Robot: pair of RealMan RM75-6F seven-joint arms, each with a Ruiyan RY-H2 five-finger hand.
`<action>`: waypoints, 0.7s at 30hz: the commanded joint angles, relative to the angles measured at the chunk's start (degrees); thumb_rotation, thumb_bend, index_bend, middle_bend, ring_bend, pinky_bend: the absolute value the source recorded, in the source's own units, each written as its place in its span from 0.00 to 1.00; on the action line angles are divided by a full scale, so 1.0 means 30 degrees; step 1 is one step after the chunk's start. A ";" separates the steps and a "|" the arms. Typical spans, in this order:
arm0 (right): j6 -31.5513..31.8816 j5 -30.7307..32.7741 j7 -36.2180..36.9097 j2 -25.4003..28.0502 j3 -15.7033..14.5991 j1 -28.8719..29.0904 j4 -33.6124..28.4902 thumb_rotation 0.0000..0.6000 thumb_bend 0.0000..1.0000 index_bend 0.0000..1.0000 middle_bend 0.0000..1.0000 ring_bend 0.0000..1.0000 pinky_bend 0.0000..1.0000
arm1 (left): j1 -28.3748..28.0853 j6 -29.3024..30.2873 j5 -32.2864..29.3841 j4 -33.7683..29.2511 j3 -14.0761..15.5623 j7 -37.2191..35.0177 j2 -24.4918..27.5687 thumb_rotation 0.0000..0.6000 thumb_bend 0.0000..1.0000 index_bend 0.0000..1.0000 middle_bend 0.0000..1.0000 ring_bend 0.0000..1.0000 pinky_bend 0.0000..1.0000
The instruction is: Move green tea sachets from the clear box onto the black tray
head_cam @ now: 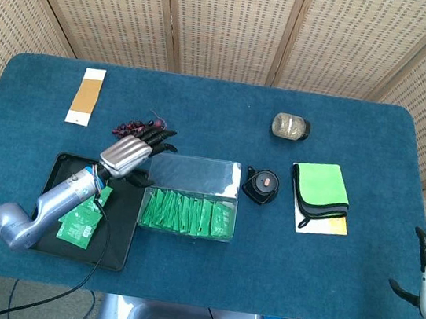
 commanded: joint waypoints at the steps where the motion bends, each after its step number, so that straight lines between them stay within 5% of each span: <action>1: 0.0004 0.0071 0.0055 0.0021 0.0031 -0.0017 0.0010 1.00 0.00 0.00 0.00 0.00 0.00 | -0.0146 0.1135 0.2318 -0.0398 0.1089 0.0459 0.0368 1.00 0.27 0.27 0.00 0.00 0.00; 7: 0.0013 0.0216 0.0099 0.0045 0.0082 -0.0047 0.0048 1.00 0.00 0.00 0.00 0.00 0.00 | -0.0244 0.2365 0.4531 -0.0020 0.2111 0.0499 0.0495 1.00 0.27 0.39 0.00 0.00 0.00; 21: -0.0089 0.0305 -0.0206 -0.0017 0.0088 0.0032 -0.0049 1.00 0.00 0.00 0.00 0.00 0.00 | -0.0954 0.2289 0.5632 0.1201 0.2923 0.1818 0.0008 1.00 0.27 0.43 0.00 0.00 0.00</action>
